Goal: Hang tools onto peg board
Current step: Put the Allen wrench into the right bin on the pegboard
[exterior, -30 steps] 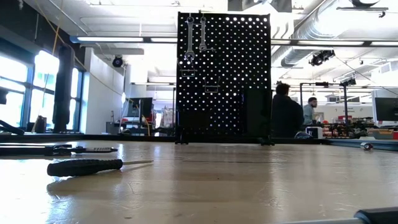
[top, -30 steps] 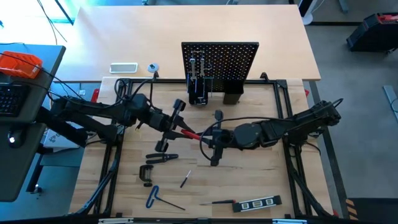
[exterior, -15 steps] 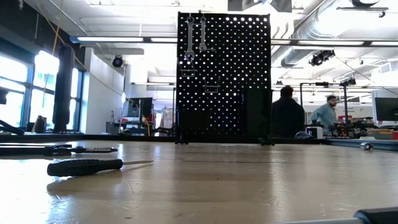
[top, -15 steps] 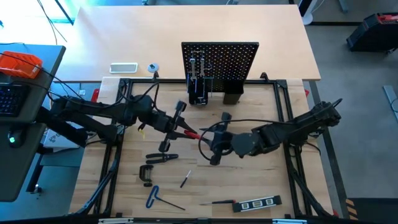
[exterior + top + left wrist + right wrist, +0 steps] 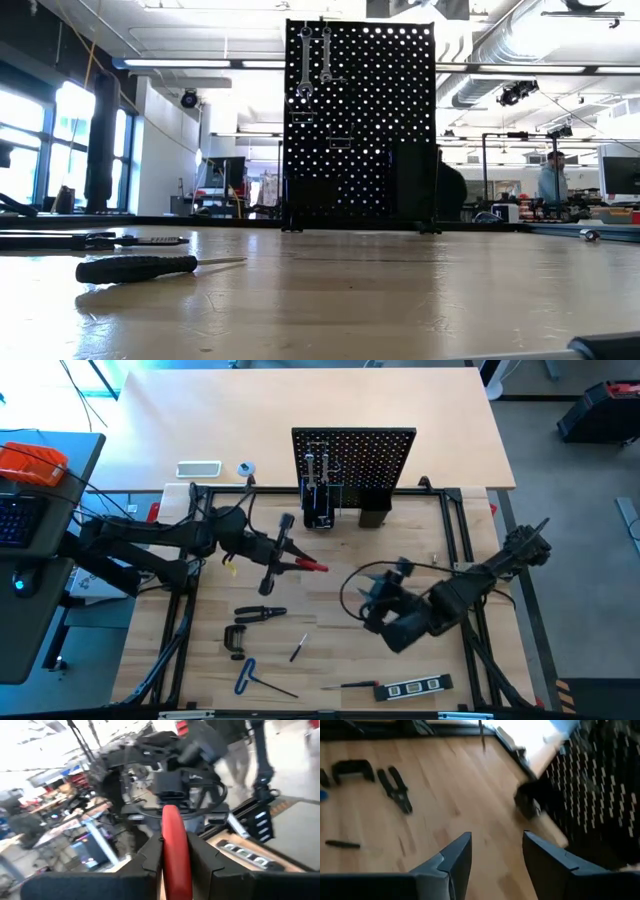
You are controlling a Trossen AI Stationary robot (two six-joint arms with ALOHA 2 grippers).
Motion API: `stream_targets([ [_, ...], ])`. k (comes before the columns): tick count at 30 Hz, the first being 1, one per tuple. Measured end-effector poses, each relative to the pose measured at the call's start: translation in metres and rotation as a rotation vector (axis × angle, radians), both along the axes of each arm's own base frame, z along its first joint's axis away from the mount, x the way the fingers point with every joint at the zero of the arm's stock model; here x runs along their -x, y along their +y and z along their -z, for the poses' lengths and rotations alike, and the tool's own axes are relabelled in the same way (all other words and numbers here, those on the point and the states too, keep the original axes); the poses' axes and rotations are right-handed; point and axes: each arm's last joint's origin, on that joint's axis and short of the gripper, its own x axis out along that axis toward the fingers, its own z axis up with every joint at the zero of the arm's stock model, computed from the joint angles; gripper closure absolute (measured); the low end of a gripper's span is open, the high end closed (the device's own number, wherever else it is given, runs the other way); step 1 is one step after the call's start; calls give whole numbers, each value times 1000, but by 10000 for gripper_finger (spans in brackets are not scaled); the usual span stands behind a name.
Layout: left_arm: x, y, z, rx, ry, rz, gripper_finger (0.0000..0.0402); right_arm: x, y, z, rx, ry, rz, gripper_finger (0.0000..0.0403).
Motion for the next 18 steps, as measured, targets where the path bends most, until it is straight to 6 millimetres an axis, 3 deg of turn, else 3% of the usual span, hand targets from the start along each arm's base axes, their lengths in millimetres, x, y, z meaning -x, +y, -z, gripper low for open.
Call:
stream_targets([
  [9,38,35,-26,-84,-80,-230,356,50,28,8,-90,-16,104,237],
  [14,59,50,-37,-76,-113,-312,356,65,40,13,-63,-32,111,237],
  [18,64,58,-40,-62,-127,-351,356,68,46,22,-18,-19,124,237],
])
